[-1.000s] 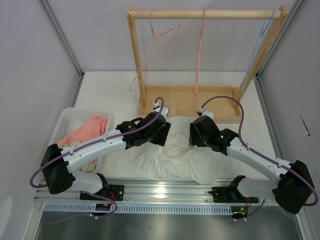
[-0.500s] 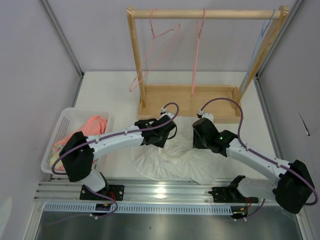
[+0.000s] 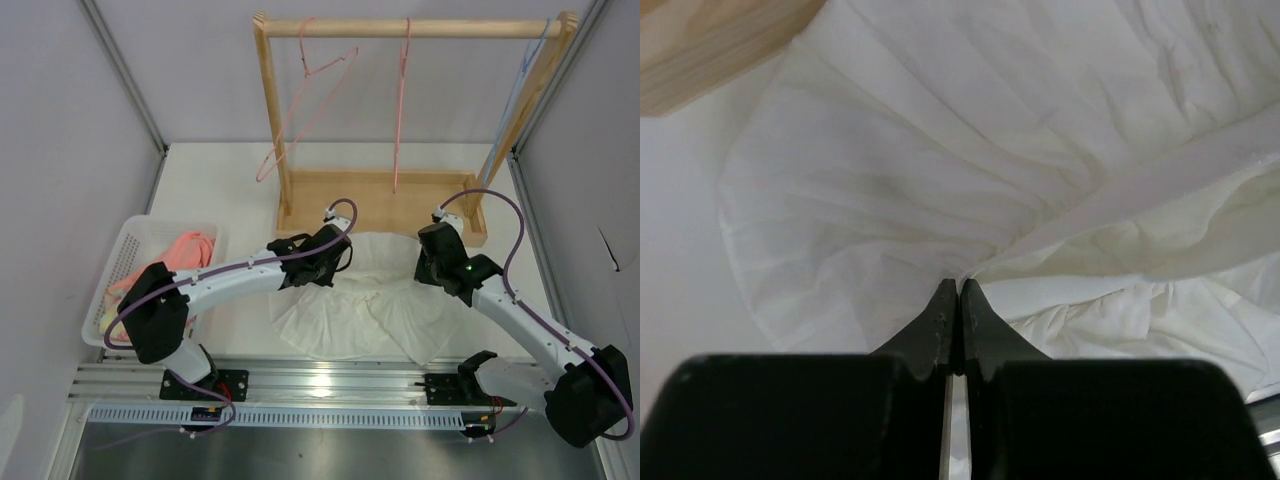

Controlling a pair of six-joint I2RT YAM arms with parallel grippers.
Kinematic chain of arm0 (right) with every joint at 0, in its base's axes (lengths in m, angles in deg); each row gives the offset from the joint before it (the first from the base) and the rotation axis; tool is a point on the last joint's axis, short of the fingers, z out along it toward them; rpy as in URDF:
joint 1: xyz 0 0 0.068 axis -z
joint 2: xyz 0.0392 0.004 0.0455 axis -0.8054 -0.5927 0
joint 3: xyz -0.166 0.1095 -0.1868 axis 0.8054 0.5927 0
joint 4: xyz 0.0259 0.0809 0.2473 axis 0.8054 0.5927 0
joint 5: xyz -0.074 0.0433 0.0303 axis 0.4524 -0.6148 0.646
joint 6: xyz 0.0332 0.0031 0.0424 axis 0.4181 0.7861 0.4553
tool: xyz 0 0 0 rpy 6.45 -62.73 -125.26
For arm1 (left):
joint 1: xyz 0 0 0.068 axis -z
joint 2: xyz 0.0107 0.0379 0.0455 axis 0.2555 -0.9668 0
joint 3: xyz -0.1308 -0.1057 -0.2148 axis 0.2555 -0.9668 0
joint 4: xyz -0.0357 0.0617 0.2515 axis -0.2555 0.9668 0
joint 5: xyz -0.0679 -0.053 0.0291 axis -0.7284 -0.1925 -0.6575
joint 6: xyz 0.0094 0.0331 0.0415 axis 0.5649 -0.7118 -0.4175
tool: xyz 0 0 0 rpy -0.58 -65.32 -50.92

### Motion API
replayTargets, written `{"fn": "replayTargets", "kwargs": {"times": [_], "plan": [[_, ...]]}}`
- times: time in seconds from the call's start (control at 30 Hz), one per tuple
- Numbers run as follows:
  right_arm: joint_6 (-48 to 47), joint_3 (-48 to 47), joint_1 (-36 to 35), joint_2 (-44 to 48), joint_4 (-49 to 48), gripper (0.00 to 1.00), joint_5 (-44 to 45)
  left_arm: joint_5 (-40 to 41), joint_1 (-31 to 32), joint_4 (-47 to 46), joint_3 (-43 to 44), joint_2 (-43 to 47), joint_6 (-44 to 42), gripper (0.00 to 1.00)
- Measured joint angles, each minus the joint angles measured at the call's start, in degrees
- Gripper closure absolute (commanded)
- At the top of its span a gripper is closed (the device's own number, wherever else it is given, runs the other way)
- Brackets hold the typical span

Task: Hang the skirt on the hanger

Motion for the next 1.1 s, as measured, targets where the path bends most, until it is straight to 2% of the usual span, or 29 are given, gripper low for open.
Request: {"fn": "replayTargets", "kwargs": {"times": [0.1, 0.17, 0.2, 0.23, 0.3, 0.33, 0.37, 0.53, 0.7, 0.83, 0.93, 1.1], "plan": [[-0.7, 0.0, 0.9, 1.2, 0.3, 0.99, -0.3, -3.0, -0.9, -5.8, -2.0, 0.5, -2.0, 0.83], [-0.8, 0.1, 0.8, 1.2, 0.2, 1.0, -1.0, -5.0, -1.3, -8.4, -3.1, 1.4, -3.3, 0.73], [-0.8, 0.2, 0.6, 1.2, 0.2, 1.0, -1.2, -5.9, -1.3, -9.6, -3.5, 1.9, -3.8, 0.67], [-0.8, 0.3, 0.3, 1.2, 0.2, 1.0, -1.3, -6.7, -1.3, -10.8, -3.8, 2.5, -4.5, 0.52], [-0.8, 0.7, -0.2, 1.2, 0.2, 1.0, -1.6, -7.9, -1.2, -12.8, -3.9, 3.9, -5.4, 0.48], [-0.8, 0.8, -0.4, 1.2, 0.2, 1.0, -1.7, -8.3, -1.2, -13.6, -3.9, 4.8, -5.6, 0.41], [-0.8, 0.9, -0.6, 1.2, 0.2, 1.0, -1.8, -8.7, -1.2, -14.4, -3.9, 5.9, -6.0, 0.38], [-0.8, 1.2, -0.9, 1.0, 0.0, 1.0, -2.4, -10.7, -1.1, -15.3, -3.1, 13.1, -7.4, 0.36], [-0.8, 1.2, -0.9, 0.6, -0.3, 1.0, -2.6, -13.0, -1.1, -14.4, 2.4, 19.1, -9.0, 0.35], [-0.8, 1.2, -0.9, 0.3, -0.5, 1.0, -2.8, -9.4, -1.0, -13.4, 11.8, 21.9, -10.5, 0.32], [-0.8, 1.2, -0.9, -0.1, -0.8, 1.0, -3.0, -3.4, -1.0, -14.6, 20.8, 22.1, -13.2, 0.3], [-0.8, 1.2, -0.9, -0.3, -1.3, 1.0, -3.5, 4.0, -4.0, -16.3, 35.6, 17.7, -17.9, 0.28]]}}
